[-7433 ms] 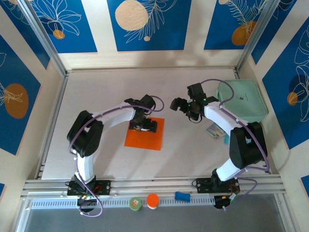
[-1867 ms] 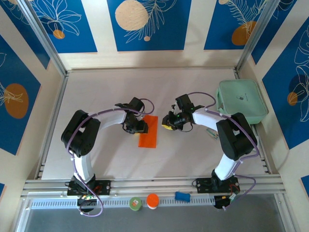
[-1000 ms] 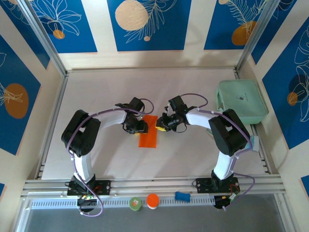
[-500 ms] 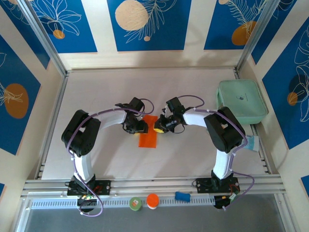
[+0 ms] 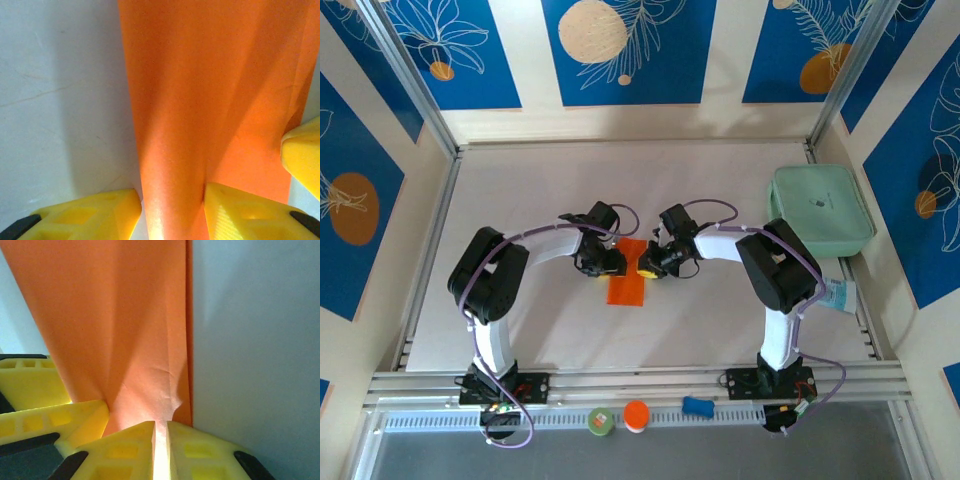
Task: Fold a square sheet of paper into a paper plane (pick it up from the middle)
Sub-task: Hold the square sheet of paper at the center of the table.
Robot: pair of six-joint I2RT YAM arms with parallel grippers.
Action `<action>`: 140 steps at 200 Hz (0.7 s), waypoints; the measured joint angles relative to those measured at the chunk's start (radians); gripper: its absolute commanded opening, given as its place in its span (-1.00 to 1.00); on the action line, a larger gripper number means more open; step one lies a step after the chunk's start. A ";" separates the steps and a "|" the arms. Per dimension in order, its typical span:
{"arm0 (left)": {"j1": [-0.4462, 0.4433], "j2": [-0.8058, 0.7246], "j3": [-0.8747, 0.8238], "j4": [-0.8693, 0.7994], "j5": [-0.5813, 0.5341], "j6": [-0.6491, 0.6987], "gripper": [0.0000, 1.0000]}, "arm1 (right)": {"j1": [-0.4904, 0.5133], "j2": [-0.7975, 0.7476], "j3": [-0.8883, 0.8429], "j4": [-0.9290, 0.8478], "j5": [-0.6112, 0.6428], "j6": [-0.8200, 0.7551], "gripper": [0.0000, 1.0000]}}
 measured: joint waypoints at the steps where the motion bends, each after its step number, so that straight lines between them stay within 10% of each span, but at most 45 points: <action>1: 0.000 0.000 0.000 0.000 0.000 0.000 -0.07 | 0.000 0.000 0.000 0.000 0.000 0.000 -0.72; 140: -0.002 -0.140 0.112 -0.150 -0.108 -0.014 0.05 | 0.002 0.014 0.024 -0.054 0.032 -0.068 -0.74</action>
